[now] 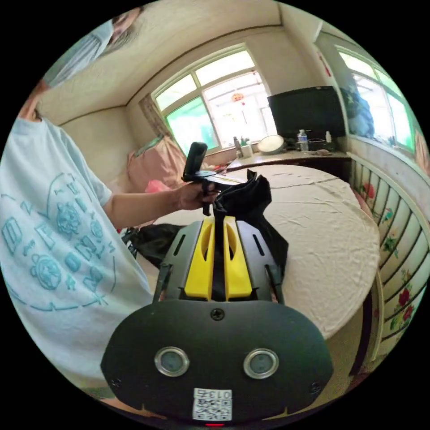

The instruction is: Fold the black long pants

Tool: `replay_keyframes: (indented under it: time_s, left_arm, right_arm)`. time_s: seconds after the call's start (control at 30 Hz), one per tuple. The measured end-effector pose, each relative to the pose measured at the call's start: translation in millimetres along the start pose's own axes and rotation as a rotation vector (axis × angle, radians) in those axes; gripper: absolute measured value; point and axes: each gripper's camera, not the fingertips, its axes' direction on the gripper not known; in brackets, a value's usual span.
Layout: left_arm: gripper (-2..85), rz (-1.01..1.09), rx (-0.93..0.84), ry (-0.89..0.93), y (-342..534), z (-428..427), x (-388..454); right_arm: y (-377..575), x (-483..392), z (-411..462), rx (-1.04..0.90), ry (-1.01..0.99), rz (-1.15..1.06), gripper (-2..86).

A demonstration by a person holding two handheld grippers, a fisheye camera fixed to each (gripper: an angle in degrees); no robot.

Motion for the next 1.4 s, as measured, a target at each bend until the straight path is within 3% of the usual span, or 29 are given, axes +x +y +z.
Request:
replay_keyframes:
  time_s: [0.17, 0.37, 0.53, 0.67, 0.8, 0.9, 1.0, 1.07, 1.23, 1.4]
  left_arm:
    - [1.0, -0.280, -0.060, -0.143, 102.8, -42.5, -1.0]
    - [6.6, -0.539, -0.169, -0.262, 164.4, -61.1, -10.1]
    - [13.6, -0.678, -0.083, -0.300, 186.4, -110.3, 14.5]
    - [17.0, -0.722, -0.050, -0.198, 175.8, -106.9, 48.7]
    - [17.7, -0.775, -0.069, -0.211, 155.6, -79.7, 73.9]
    - [14.4, -0.828, -0.117, -0.317, 146.3, -64.5, 81.5]
    - [5.7, -0.791, -0.234, -0.449, 135.5, -61.1, 86.5]
    - [2.4, -0.786, -0.280, -0.448, 133.0, -69.2, 88.3]
    - [2.2, -0.869, -0.208, -0.450, 154.1, -104.3, 104.6]
    - [7.3, -0.967, -0.142, -0.406, 173.7, -124.5, 121.6]
  right_arm:
    - [15.5, -62.4, 133.4, -0.217, -0.039, -0.182, 4.3]
    - [41.5, -116.1, 252.8, -0.476, -0.032, -0.360, 8.5]
    - [24.7, -133.3, 236.9, -0.382, -0.159, -0.389, 10.1]
    - [14.2, -66.2, 218.2, -0.292, 0.141, -0.245, 9.1]
    - [13.8, 26.7, 245.6, -0.406, 0.385, -0.148, 8.1]
    - [12.4, 52.6, 279.1, -0.484, 0.381, -0.211, 7.7]
    - [21.6, 51.3, 326.2, -0.583, 0.387, -0.384, 4.3]
    - [26.3, 53.6, 349.0, -0.636, 0.347, -0.411, 2.4]
    - [13.7, 53.4, 368.7, -0.570, 0.303, -0.308, 2.2]
    - [8.8, 52.2, 360.9, -0.493, 0.265, -0.254, 5.5]
